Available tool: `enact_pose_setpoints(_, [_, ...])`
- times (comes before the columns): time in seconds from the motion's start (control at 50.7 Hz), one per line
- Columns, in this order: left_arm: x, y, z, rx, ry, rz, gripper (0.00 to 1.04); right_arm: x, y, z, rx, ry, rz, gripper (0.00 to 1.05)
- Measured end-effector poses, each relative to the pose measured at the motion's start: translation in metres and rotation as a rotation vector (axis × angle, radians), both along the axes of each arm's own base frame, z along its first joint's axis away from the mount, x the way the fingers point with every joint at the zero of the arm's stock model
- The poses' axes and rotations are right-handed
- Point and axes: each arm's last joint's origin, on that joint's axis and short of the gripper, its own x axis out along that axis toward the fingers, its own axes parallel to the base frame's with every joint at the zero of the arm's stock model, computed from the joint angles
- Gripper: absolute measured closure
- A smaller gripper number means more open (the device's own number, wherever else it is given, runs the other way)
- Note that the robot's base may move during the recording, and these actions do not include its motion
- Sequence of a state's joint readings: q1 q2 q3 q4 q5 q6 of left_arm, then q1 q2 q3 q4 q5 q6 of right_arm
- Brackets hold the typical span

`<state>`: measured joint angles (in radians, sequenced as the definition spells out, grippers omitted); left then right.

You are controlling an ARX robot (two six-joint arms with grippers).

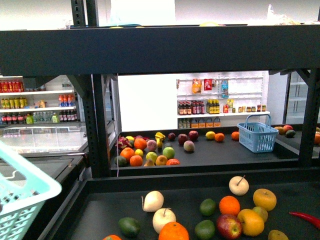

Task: Pick lemon from shelf

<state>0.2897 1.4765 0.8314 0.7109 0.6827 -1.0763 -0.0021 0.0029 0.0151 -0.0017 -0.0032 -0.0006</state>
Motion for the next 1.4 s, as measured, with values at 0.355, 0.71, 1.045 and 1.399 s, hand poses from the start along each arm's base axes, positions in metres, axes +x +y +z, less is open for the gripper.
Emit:
enact_pose_setpoints(0.355, [0.001, -0.095, -0.016, 0.096, -0.03, -0.37, 0.98, 0.0, 0.0, 0.0, 0.0, 0.0, 0.0, 0.07])
enact_pose_setpoints(0.71, [0.009, -0.156, -0.03, 0.094, -0.001, -0.563, 0.98, 0.0, 0.0, 0.0, 0.0, 0.0, 0.0, 0.07])
enact_pose_setpoints(1.045, [0.019, -0.188, -0.021, 0.077, -0.088, -0.627, 0.98, 0.0, 0.0, 0.0, 0.0, 0.0, 0.0, 0.07])
enact_pose_setpoints(1.399, [0.029, -0.208, -0.026, 0.065, -0.046, -0.622, 0.98, 0.0, 0.0, 0.0, 0.0, 0.0, 0.0, 0.07])
